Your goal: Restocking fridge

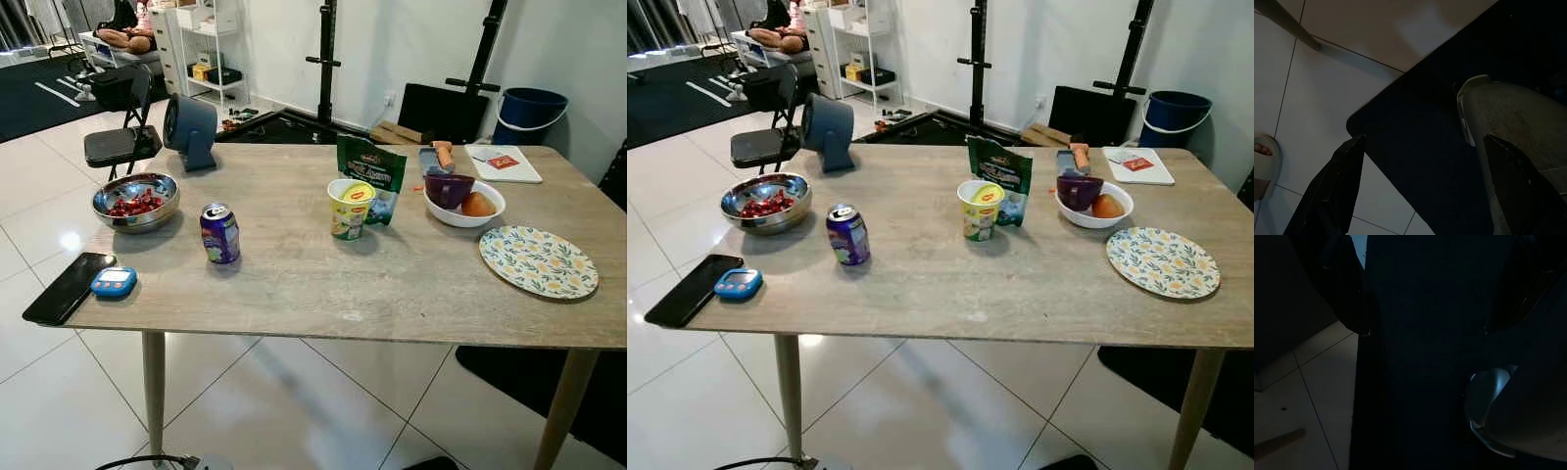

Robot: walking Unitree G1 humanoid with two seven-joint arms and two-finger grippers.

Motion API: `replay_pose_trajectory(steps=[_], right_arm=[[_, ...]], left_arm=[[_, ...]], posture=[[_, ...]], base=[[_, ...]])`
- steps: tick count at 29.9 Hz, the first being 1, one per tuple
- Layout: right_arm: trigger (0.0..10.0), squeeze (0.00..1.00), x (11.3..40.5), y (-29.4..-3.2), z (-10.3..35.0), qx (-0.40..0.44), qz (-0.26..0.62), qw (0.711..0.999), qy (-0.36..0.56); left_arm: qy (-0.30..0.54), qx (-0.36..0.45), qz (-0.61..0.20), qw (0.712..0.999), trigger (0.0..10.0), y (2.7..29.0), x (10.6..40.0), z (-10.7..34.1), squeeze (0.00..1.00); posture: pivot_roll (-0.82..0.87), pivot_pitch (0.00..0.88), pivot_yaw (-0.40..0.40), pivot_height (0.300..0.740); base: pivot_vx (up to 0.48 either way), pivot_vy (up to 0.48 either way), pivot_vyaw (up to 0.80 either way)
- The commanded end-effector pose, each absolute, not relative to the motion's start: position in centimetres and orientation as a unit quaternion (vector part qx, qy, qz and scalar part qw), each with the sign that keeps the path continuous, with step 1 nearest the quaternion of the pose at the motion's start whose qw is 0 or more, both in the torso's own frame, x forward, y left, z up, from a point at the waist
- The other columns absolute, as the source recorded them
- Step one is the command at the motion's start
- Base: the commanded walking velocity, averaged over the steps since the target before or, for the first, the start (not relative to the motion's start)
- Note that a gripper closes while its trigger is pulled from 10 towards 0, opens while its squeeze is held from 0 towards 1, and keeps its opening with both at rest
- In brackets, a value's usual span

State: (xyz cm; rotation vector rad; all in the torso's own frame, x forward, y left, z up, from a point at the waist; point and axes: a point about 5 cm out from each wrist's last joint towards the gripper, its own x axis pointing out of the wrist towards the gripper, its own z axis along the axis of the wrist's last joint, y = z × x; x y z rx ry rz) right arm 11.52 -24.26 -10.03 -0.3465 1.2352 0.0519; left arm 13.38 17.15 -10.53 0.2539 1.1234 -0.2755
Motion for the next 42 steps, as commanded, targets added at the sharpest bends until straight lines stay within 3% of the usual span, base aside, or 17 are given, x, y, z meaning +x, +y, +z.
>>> replay_pose_trajectory(steps=[1,42], right_arm=[[10.0,0.0,11.42,-23.93,-10.14,-0.16,0.027,0.8,0.578],[10.0,0.0,11.61,-23.72,-10.13,-0.158,0.041,0.802,0.575]], left_arm=[[0.557,0.107,-0.135,0.812,10.0,16.91,11.81,-11.07,0.0],[0.561,0.103,-0.139,0.81,10.0,16.77,11.67,-11.13,0.0]], posture=[[-0.03,0.065,0.001,0.74],[-0.03,0.062,-0.003,0.74]], base=[[0.0,0.0,0.0],[0.0,0.0,0.0]])
